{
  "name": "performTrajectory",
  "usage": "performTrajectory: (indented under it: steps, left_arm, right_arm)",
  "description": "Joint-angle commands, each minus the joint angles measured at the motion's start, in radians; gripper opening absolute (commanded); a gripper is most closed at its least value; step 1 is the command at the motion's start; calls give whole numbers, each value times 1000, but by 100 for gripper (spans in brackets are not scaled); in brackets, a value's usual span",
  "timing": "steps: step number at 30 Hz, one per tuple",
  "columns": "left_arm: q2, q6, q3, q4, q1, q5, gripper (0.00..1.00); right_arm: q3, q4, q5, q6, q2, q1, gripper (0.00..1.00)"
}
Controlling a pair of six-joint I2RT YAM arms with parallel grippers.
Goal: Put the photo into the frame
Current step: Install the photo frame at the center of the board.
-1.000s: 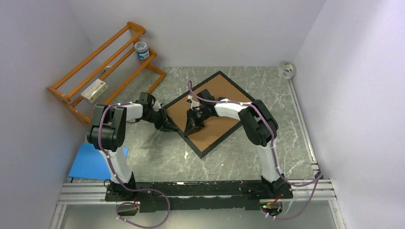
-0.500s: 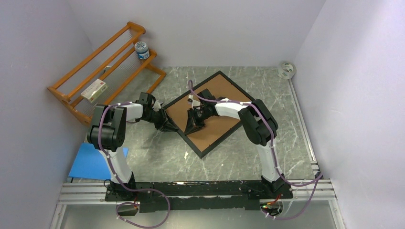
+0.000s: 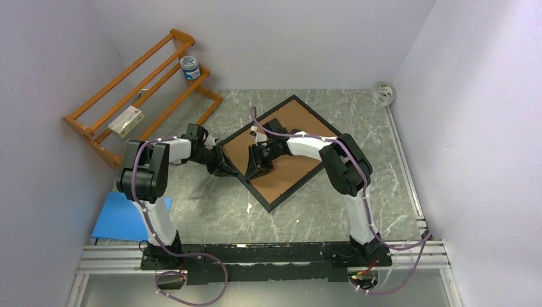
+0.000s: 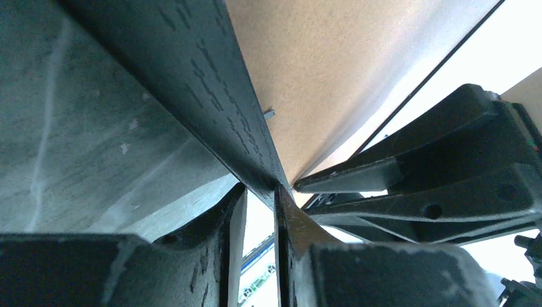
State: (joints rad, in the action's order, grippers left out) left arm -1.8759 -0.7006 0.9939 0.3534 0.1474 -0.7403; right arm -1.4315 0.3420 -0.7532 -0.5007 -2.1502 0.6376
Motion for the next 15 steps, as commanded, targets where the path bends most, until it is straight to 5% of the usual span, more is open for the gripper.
performTrajectory:
  steps: [1, 9, 15]
  left_arm:
    - [-31, 52, -20, 61, 4, 169, 25]
    - [-17, 72, 3, 80, 4, 192, 26]
    - [39, 159, 101, 132, 4, 199, 39]
  right_arm:
    - [64, 92, 464, 142, -63, -28, 33]
    - [67, 114, 556, 163, 62, -36, 36]
    - [92, 44, 538, 96, 263, -35, 37]
